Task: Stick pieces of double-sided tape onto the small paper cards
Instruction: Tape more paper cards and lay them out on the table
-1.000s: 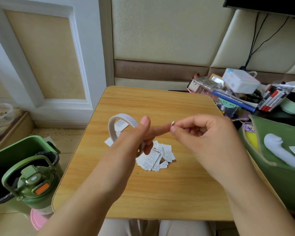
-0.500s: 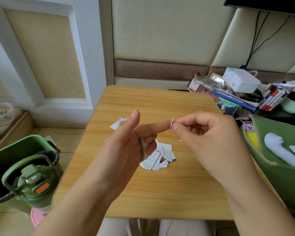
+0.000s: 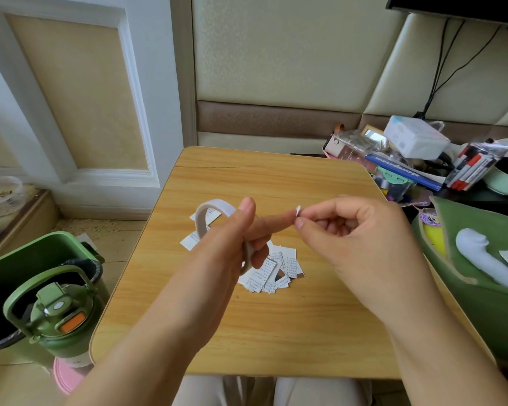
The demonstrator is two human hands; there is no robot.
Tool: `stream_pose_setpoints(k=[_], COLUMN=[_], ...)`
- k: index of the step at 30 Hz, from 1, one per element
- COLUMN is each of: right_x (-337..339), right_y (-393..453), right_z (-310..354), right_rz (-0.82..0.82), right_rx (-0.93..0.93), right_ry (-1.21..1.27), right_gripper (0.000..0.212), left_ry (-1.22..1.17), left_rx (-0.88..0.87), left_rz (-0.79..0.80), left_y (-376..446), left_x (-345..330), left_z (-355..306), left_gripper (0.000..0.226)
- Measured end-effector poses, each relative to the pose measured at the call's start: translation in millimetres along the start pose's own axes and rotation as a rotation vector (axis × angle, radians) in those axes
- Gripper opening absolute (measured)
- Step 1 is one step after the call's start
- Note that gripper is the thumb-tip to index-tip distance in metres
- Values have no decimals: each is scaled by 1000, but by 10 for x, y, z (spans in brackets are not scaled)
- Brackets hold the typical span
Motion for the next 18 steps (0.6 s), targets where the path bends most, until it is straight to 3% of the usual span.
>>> stream_pose_setpoints(k=[18], right_x=[10], right_y=[1], right_z=[29], right_rz=[-1], right_rx=[44], right_ry=[8], right_gripper=[14], left_ry=[-169], left_rx=[44], left_rz=[87], left_y=[-16], left_x=[29], left_z=[52], left_gripper=[61])
Point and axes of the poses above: each hand's wrist, its own y-axis towards the middle knuckle, its own x-axis out of the back of the hand, z = x × y, the point moved 3 cm from there along y, towards the middle knuckle, and after that the axes turned 9 degrees about x, right-handed, at the moved point
